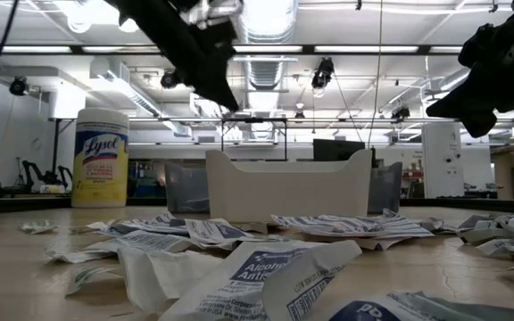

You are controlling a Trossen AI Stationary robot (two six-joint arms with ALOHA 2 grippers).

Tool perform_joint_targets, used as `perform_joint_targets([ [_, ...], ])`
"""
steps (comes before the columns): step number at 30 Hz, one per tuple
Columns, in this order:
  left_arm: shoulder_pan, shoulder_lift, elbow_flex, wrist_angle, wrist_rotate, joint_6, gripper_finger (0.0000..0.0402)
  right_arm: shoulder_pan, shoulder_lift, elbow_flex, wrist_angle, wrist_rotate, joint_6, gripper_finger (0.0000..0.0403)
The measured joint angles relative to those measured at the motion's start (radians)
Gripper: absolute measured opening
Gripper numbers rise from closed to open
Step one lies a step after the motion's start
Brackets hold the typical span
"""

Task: Pick & Place First Aid Supplies
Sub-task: Put the alcohol pad into the bottom left black bin

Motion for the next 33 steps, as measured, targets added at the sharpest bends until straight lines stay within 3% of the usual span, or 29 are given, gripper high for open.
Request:
perform_joint_targets([
  [6,0.118,0.155,0.170,-0.250,0.167,0.158,0.0000,0.000,0.000,0.000,-0.001,0.000,0.000,0.0008],
  [10,0.188,0.209,0.226,-0.306,0.332,0.238,0.0000,0.000,0.000,0.000,-0.001,0.000,0.000,0.0008],
  [14,0.235,0.228,0.227,-0.314,0.410,0.280,0.0000,0.000,0.000,0.000,-0.001,0.000,0.000,0.0008],
  [20,0.264,0.257,0.222,-0.322,0.491,0.327,0.0000,0.000,0.000,0.000,-0.001,0.000,0.000,0.0008],
  [33,0.282,0.366,0.222,-0.325,0.501,0.368,0.0000,0.000,0.000,0.000,-0.001,0.000,0.000,0.0008],
])
